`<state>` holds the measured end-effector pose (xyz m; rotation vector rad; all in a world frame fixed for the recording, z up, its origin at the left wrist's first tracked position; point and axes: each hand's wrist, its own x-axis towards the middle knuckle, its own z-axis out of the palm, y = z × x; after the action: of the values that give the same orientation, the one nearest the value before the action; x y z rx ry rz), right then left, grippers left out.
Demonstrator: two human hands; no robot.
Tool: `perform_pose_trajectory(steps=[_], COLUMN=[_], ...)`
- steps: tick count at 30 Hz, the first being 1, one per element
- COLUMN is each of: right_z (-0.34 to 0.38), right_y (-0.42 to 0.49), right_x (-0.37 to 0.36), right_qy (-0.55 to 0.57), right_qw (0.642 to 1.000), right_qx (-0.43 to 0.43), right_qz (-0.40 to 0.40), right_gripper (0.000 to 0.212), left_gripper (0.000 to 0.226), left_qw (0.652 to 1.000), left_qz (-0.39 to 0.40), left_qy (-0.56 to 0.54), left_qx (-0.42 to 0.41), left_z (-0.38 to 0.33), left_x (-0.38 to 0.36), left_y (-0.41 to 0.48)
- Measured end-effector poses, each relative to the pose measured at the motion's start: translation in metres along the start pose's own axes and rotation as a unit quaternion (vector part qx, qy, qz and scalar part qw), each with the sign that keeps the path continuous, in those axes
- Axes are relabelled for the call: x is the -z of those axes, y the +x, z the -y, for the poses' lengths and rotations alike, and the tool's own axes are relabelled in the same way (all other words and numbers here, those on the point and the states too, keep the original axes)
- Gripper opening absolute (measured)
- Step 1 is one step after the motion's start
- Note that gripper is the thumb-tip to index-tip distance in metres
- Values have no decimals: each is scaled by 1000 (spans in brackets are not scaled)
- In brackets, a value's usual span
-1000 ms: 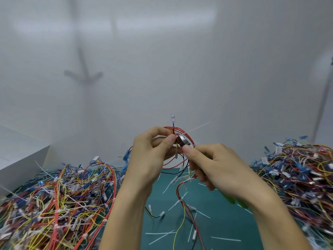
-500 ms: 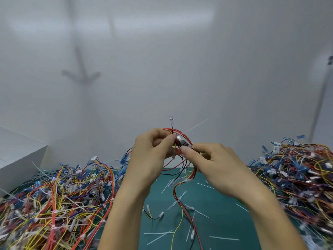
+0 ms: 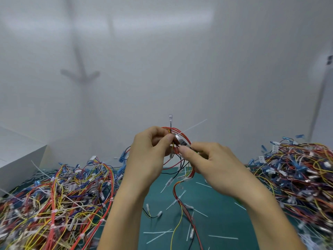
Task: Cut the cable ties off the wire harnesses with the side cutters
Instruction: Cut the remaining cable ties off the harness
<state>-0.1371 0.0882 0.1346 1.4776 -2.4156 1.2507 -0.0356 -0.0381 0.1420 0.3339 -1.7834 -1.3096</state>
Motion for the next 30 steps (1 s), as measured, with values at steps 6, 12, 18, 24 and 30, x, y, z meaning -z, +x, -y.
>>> perform_pose_trajectory(steps=[6,12,18,24,30], right_z=[-1,-1,-4,-8,-6], right_y=[1,1,3,3,2], right_x=[-4,-3,-5,-3,-3], right_qy=[137,198,116,105,160], right_qw=[989,974,992,993,983], right_qx=[-15,-38,-8,-2,-21], right_qz=[56,103,53,54,87], right_gripper=[50,49,52,49,56], left_gripper=[17,14,13,15,13], left_qw=[1000,1000,1000,1000,999], left_qz=[8,11,4,7,7], left_qy=[-18,-9,8,23,25], left_qx=[-10,-15,-7,-13,-29], left_z=[0,-1,-1,0,0], left_x=[1,3,1,1,1], left_y=[0,0,0,0,1])
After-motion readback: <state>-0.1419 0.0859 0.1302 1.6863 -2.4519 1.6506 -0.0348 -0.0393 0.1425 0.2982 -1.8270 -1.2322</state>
